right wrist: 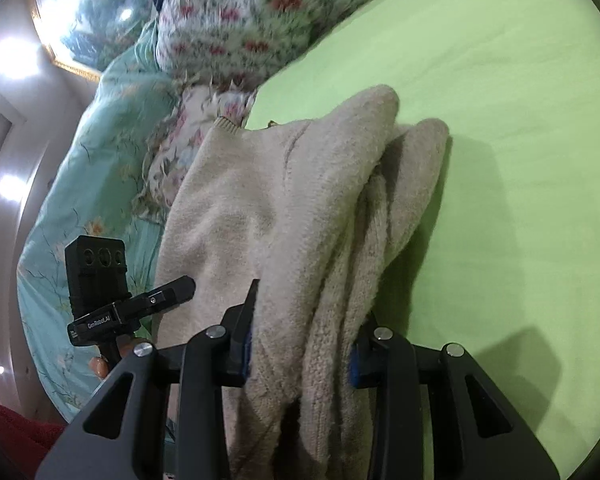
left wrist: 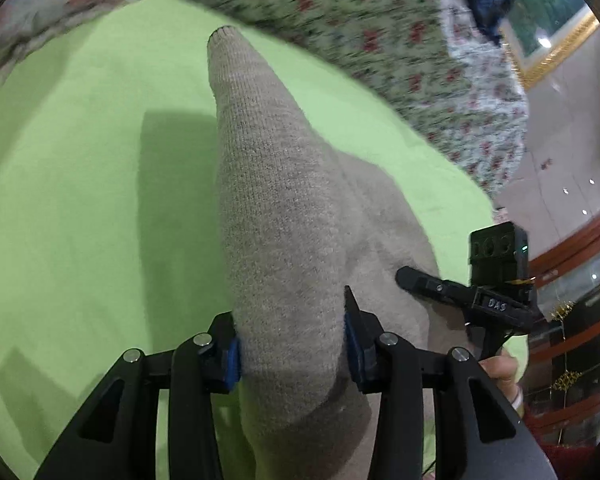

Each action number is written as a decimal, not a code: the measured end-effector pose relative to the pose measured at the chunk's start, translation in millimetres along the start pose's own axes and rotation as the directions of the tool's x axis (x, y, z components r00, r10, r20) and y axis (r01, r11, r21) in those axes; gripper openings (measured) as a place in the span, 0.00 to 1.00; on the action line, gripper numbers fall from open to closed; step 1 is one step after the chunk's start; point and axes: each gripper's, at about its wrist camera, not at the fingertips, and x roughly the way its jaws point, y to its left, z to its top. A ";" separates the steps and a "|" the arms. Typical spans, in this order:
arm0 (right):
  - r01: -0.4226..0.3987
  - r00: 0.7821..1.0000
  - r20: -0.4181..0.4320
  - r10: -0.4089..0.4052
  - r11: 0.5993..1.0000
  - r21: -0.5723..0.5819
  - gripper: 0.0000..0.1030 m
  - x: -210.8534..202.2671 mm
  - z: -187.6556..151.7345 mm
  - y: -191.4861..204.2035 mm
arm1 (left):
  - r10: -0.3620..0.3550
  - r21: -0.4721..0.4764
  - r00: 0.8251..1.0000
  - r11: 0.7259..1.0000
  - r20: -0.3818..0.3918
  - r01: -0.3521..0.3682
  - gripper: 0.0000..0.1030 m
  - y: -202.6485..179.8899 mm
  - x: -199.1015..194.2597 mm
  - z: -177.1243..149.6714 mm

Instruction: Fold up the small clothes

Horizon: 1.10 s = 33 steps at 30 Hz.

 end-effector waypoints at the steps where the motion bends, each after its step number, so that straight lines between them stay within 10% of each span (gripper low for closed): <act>1: 0.024 1.000 -0.005 -0.024 1.000 0.003 0.37 5.8 -1.8 -1.2 | 0.007 -0.017 1.000 1.000 -0.019 -0.007 0.46 11.2 6.1 -5.5; 7: 0.139 0.990 -0.037 -0.139 0.990 -0.019 0.57 4.5 -2.9 5.8 | -0.093 -0.164 0.995 0.982 0.028 0.097 0.64 54.3 -6.6 -13.0; 16: 0.279 0.952 0.152 -0.267 0.958 -0.066 0.62 -19.4 43.5 27.1 | 0.039 -0.224 0.988 0.975 0.151 -0.005 0.66 73.2 -30.0 22.1; 18: 0.292 0.950 0.139 -0.280 0.954 -0.071 0.58 -0.6 55.8 26.3 | 0.074 -0.226 0.987 0.973 0.141 -0.040 0.66 74.4 -24.9 31.7; 20: 0.298 0.950 0.116 -0.290 0.953 -0.061 0.17 14.3 63.8 24.9 | 0.101 -0.223 0.986 0.972 0.136 -0.069 0.66 71.4 -19.7 38.3; 21: 0.291 0.950 0.133 -0.283 0.955 -0.048 0.13 12.0 65.7 23.0 | 0.122 -0.214 0.984 0.973 0.131 -0.092 0.65 69.5 -18.2 41.5; 25: 0.214 0.945 0.260 -0.199 0.976 -0.029 0.11 -25.5 64.3 23.0 | 0.179 -0.151 0.974 0.976 0.138 -0.158 0.67 55.4 -10.6 51.6; 33: 0.330 0.932 0.152 -0.330 0.944 0.029 0.11 6.3 59.7 -22.1 | 0.344 -0.063 0.937 0.938 0.057 -0.340 0.68 46.4 21.5 62.3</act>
